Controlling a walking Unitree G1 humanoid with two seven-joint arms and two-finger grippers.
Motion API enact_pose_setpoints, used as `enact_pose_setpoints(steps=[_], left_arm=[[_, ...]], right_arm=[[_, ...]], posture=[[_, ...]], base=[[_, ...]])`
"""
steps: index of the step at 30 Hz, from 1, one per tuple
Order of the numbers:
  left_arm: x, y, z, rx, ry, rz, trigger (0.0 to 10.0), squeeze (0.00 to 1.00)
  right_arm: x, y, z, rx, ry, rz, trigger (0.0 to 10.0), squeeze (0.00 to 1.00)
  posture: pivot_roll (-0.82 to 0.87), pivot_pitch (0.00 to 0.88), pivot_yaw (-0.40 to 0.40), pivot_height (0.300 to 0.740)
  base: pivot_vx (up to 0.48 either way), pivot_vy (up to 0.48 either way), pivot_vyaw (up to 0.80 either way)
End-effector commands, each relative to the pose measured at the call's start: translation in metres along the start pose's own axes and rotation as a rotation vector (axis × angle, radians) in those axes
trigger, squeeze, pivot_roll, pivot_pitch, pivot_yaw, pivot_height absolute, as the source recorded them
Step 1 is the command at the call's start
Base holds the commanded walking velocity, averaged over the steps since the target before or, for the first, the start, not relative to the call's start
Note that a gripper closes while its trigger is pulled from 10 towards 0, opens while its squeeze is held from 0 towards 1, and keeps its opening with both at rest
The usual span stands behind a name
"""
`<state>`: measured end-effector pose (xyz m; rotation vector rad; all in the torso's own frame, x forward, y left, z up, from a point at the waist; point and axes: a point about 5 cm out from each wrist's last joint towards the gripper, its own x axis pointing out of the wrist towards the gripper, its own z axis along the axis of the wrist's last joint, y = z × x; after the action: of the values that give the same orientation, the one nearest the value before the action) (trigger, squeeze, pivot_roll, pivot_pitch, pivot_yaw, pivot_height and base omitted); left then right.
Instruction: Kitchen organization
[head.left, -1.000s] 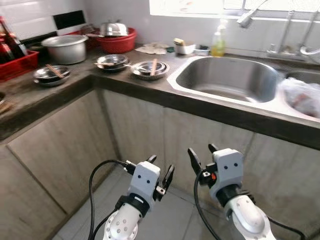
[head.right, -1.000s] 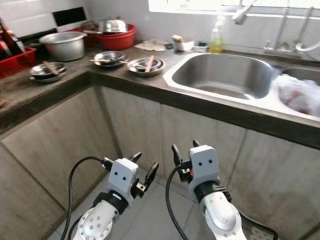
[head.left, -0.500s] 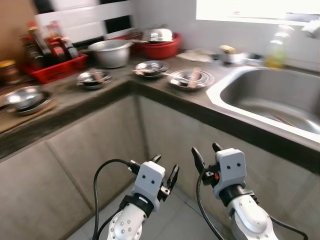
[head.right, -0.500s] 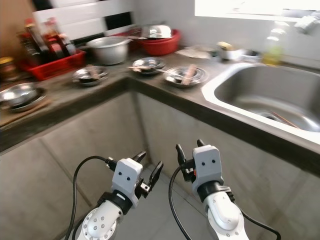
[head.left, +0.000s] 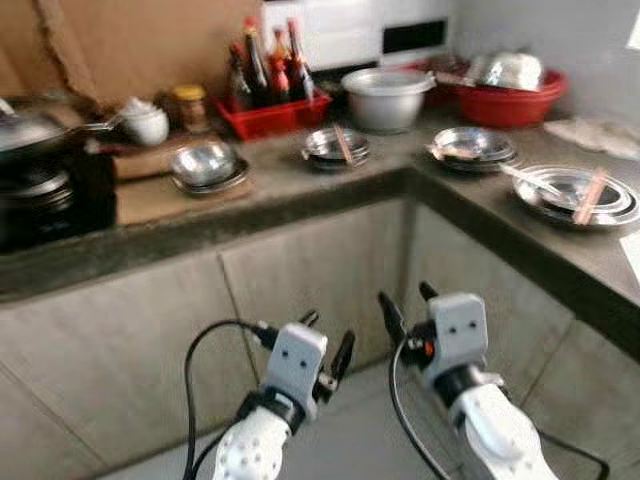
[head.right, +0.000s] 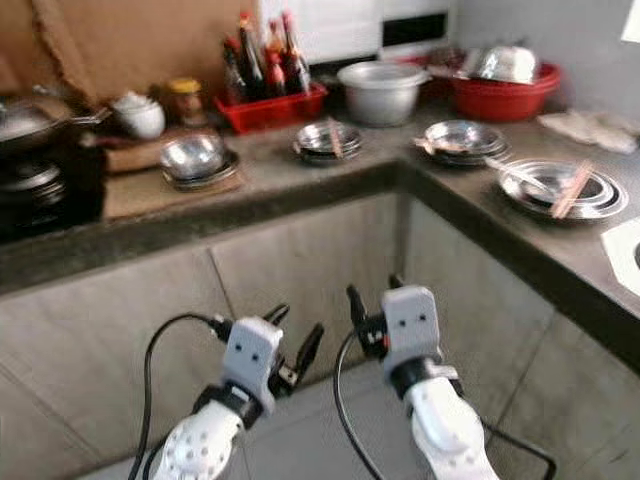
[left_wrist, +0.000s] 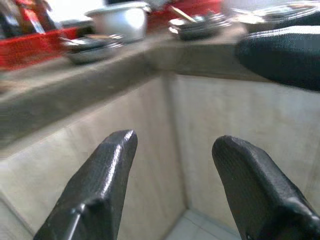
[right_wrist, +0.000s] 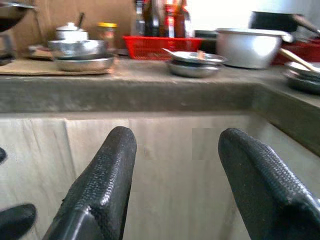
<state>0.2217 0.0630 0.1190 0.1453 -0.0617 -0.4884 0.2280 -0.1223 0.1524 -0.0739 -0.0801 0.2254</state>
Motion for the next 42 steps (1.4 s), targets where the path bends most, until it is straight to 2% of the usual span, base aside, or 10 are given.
enact_pose_setpoints(steps=[1,11,21,33,42], left_arm=[[-0.003,0.007,-0.001,0.009,0.008,0.023,10.0,0.00],[-0.003,0.006,-0.001,0.010,0.008,0.022,10.0,0.00],[-0.003,0.006,-0.001,0.010,0.006,0.021,10.0,0.00],[-0.002,0.011,0.001,0.016,-0.003,0.041,10.0,0.00],[-0.002,0.012,0.001,0.017,-0.001,0.050,10.0,0.00]], right_arm=[[0.002,0.005,0.003,0.014,-0.012,0.020,10.0,0.00],[0.004,0.003,0.003,0.012,-0.016,0.018,10.0,0.00],[0.009,0.000,0.006,0.012,-0.032,0.005,10.0,0.00],[0.031,-0.017,0.020,-0.025,-0.063,-0.038,10.0,0.00],[0.042,-0.018,0.030,-0.020,-0.098,-0.012,10.0,0.00]], posture=[[-0.05,0.005,0.012,0.740],[-0.05,0.000,0.010,0.740],[-0.05,0.000,0.011,0.740],[-0.04,0.000,0.006,0.740],[-0.04,0.004,0.001,0.740]], base=[[0.300,0.000,0.80],[0.299,0.000,0.77],[0.294,0.000,0.00],[0.286,0.000,0.00],[0.277,0.000,0.00]])
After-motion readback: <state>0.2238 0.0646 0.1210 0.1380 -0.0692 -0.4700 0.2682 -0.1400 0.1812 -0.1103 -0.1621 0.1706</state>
